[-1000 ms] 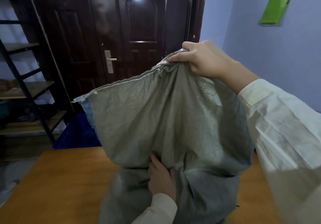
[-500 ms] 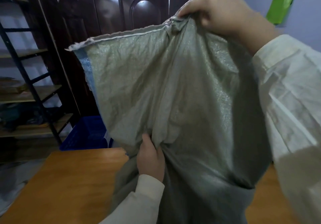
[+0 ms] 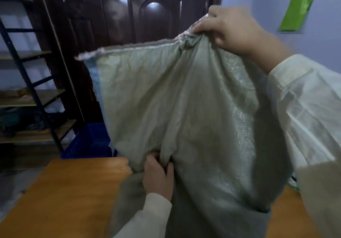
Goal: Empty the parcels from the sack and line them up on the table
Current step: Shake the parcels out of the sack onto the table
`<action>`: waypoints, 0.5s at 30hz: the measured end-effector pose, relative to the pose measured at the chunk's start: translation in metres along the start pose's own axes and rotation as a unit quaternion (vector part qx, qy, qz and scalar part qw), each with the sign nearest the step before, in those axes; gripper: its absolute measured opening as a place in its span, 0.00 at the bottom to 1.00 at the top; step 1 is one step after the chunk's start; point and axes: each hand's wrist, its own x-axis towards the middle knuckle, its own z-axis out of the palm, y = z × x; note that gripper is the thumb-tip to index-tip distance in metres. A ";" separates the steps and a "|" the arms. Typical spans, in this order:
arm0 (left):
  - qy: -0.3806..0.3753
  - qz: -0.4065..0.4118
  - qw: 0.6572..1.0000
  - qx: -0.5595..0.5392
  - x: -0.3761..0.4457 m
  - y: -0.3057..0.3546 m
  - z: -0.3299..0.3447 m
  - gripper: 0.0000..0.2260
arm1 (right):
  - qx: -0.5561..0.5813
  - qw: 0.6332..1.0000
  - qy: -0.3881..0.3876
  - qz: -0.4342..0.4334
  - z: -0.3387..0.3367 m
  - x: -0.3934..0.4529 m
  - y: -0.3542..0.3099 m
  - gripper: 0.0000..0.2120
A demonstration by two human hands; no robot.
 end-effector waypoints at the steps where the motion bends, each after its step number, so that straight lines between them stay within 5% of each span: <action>1: 0.007 -0.007 1.000 0.003 -0.012 -0.008 0.004 0.20 | 0.006 1.000 -0.006 -0.004 0.010 -0.007 -0.004 0.28; 4: 0.011 0.049 0.998 0.023 -0.050 -0.030 0.023 0.44 | 0.044 0.998 0.000 0.034 0.027 -0.018 -0.004 0.26; 6: -0.019 0.062 0.991 0.121 -0.066 -0.042 0.039 0.49 | 0.060 0.997 0.012 0.043 0.026 -0.015 -0.002 0.26; 9: -0.039 0.043 0.970 0.237 -0.062 -0.048 0.064 0.46 | 0.044 0.998 0.031 0.011 0.022 -0.013 -0.008 0.24; 15: -0.115 0.085 0.923 0.357 -0.033 -0.042 0.072 0.20 | 0.080 0.996 0.036 0.008 0.029 -0.018 -0.012 0.23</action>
